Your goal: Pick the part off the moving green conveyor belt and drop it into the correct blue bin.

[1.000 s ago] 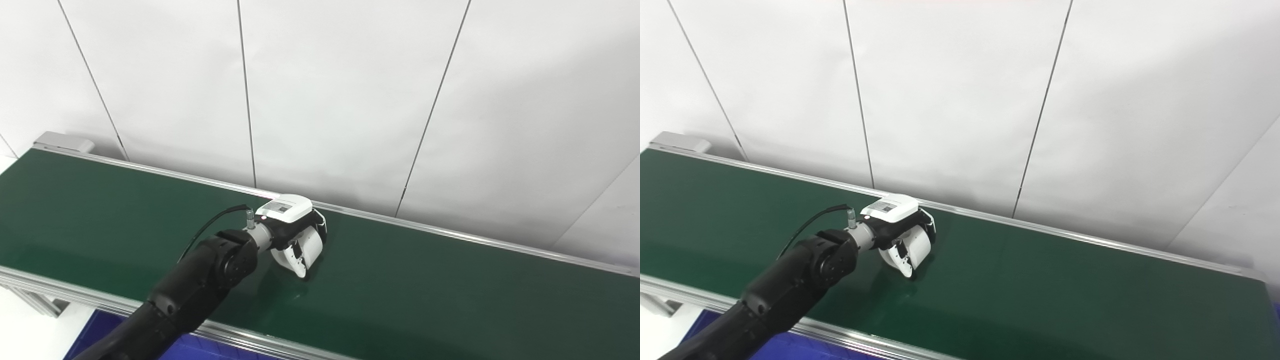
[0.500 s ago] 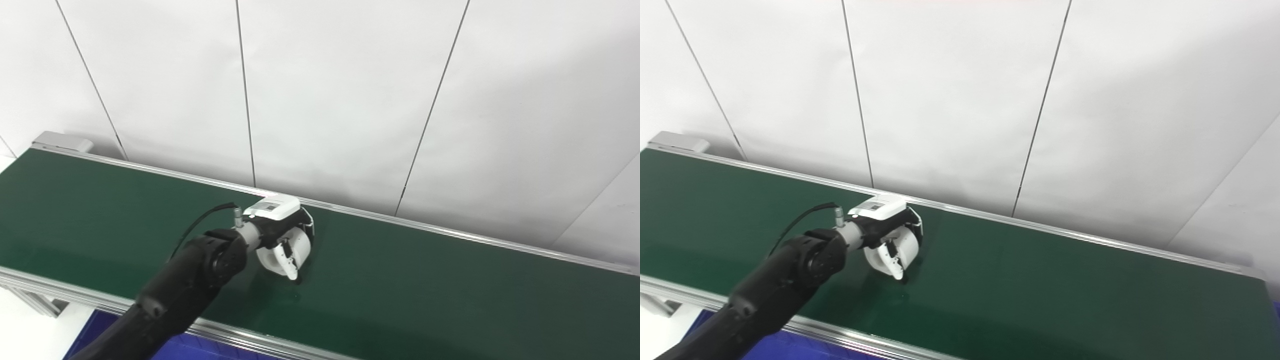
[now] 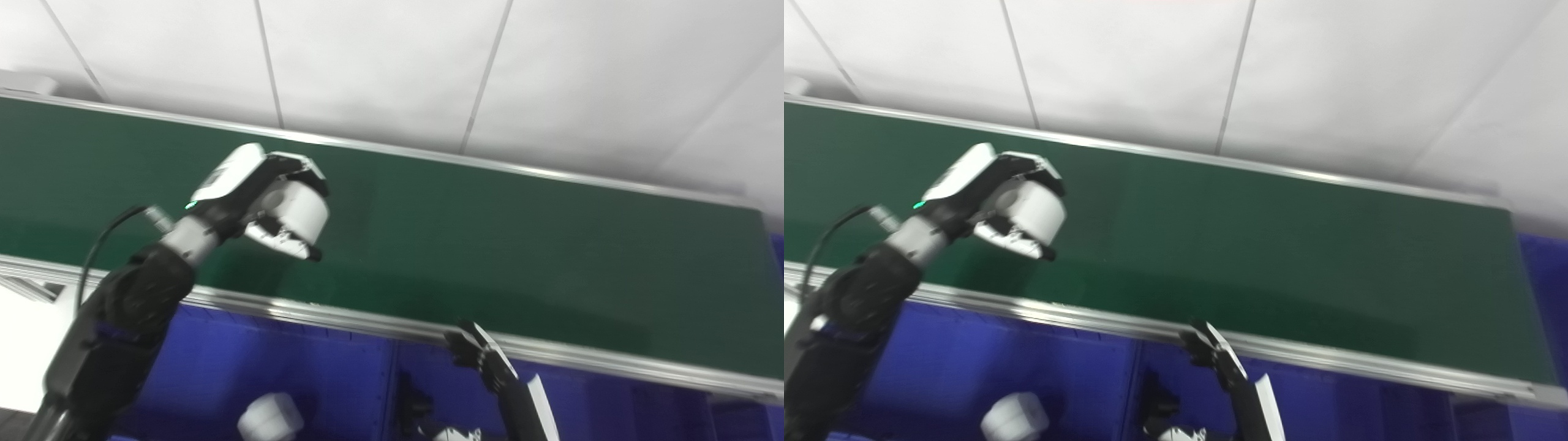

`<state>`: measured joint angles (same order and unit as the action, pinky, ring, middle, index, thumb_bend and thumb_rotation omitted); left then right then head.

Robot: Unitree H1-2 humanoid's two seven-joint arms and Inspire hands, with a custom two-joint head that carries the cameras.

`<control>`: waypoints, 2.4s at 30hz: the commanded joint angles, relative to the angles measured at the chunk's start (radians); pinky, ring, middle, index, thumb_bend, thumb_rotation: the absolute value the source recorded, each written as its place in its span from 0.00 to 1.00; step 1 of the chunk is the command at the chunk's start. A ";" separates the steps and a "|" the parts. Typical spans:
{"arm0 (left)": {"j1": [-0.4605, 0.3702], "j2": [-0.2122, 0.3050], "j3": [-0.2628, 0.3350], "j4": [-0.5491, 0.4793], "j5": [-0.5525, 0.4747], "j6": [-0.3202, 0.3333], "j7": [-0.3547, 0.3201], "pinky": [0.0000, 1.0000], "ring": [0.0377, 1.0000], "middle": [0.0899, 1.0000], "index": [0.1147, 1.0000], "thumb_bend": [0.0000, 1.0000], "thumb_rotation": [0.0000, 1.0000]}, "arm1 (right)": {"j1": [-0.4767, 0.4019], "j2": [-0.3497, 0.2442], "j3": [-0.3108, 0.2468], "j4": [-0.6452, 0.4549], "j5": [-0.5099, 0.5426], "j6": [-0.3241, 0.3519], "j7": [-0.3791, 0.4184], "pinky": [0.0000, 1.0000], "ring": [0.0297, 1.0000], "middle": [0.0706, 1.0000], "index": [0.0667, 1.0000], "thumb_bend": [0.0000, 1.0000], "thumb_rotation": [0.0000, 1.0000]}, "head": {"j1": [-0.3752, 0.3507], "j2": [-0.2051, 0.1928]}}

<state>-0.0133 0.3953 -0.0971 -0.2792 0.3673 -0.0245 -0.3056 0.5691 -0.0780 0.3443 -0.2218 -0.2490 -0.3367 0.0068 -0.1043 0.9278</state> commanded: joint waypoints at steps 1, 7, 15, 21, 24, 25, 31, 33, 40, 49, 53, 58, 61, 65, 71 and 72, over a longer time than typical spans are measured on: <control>0.031 0.004 0.023 -0.061 -0.045 -0.053 0.033 0.40 0.39 0.46 0.45 0.49 0.00 | 0.015 0.014 0.003 -0.051 0.000 0.026 0.008 0.77 0.80 0.80 0.88 0.66 0.23 | 0.000 0.002; 0.185 -0.027 0.024 -0.115 -0.075 -0.133 0.065 0.43 0.41 0.48 0.41 0.50 0.00 | 0.011 0.018 -0.001 -0.088 0.007 0.066 0.017 0.76 0.78 0.79 0.87 0.67 0.22 | 0.017 0.026; 0.320 -0.057 0.007 -0.156 -0.095 -0.163 0.057 0.44 0.41 0.47 0.43 0.50 0.00 | 0.006 0.014 -0.016 -0.120 0.019 0.105 0.028 0.75 0.79 0.80 0.87 0.68 0.23 | 0.040 0.056; 0.408 -0.077 -0.043 -0.125 -0.053 -0.208 0.057 0.47 0.43 0.46 0.42 0.50 0.00 | 0.001 0.007 -0.031 -0.123 0.041 0.100 0.034 0.74 0.79 0.78 0.86 0.68 0.21 | 0.055 0.056; 0.435 -0.078 -0.071 -0.090 -0.044 -0.221 0.054 0.47 0.43 0.46 0.43 0.50 0.00 | 0.003 0.010 -0.039 -0.116 0.059 0.087 0.030 0.73 0.79 0.79 0.86 0.68 0.19 | 0.056 0.054; 0.441 -0.079 -0.079 -0.079 -0.037 -0.224 0.054 0.47 0.42 0.46 0.43 0.50 0.00 | 0.005 0.010 -0.040 -0.117 0.062 0.087 0.030 0.73 0.79 0.79 0.86 0.68 0.20 | 0.056 0.055; 0.448 -0.089 -0.115 0.008 0.043 -0.277 0.089 0.50 0.43 0.47 0.42 0.50 0.00 | 0.003 0.012 -0.044 -0.123 0.060 0.092 0.031 0.72 0.78 0.79 0.86 0.67 0.20 | 0.060 0.058; 0.436 -0.094 -0.121 0.022 0.087 -0.272 0.096 0.51 0.43 0.48 0.41 0.50 0.00 | -0.001 0.013 -0.045 -0.120 0.058 0.091 0.031 0.72 0.78 0.79 0.86 0.67 0.20 | 0.062 0.055; 0.362 -0.043 -0.184 -0.020 0.337 -0.124 -0.033 0.83 0.71 0.66 0.43 0.49 0.06 | -0.003 0.015 -0.043 -0.114 0.068 0.089 0.034 0.73 0.79 0.79 0.86 0.67 0.17 | 0.046 0.026; 0.309 -0.007 -0.236 -0.148 0.470 0.090 -0.276 1.00 1.00 0.99 0.90 0.91 0.96 | 0.020 0.019 -0.034 -0.112 0.044 0.078 0.024 0.72 0.78 0.79 0.87 0.66 0.20 | 0.038 0.015; 0.360 -0.042 -0.174 -0.107 0.241 -0.022 -0.144 1.00 0.99 0.98 0.90 0.86 0.82 | 0.024 0.018 -0.033 -0.111 0.036 0.081 0.027 0.72 0.79 0.80 0.86 0.66 0.21 | 0.024 0.015; 0.405 -0.135 -0.109 -0.007 -0.219 -0.190 -0.083 0.85 0.90 0.90 0.85 0.83 0.63 | 0.024 0.007 -0.030 -0.117 0.017 0.102 0.038 0.73 0.78 0.81 0.86 0.69 0.22 | 0.011 0.013; 0.399 -0.161 -0.112 0.012 -0.306 -0.223 -0.093 0.86 0.88 0.87 0.83 0.82 0.62 | 0.028 0.005 -0.030 -0.123 -0.001 0.116 0.040 0.73 0.79 0.81 0.85 0.70 0.24 | -0.016 0.014; 0.381 -0.182 -0.120 0.071 -0.393 -0.306 -0.105 0.82 0.85 0.84 0.81 0.82 0.60 | 0.036 0.001 -0.029 -0.132 -0.028 0.133 0.044 0.73 0.79 0.82 0.86 0.71 0.26 | -0.069 0.005; 0.376 -0.212 -0.114 0.189 -0.477 -0.433 -0.099 0.79 0.83 0.81 0.77 0.80 0.47 | 0.049 0.004 -0.030 -0.131 -0.043 0.138 0.042 0.73 0.80 0.84 0.85 0.75 0.26 | -0.098 -0.009; 0.378 -0.215 -0.111 0.197 -0.473 -0.442 -0.097 0.80 0.83 0.82 0.77 0.79 0.47 | 0.051 0.004 -0.030 -0.130 -0.039 0.136 0.042 0.73 0.81 0.84 0.85 0.76 0.26 | -0.099 -0.010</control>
<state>0.3590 0.1864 -0.2115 -0.0718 -0.0908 -0.4043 -0.4083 0.6103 -0.0800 0.3110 -0.3180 -0.2932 -0.2020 0.0507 -0.2040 0.9189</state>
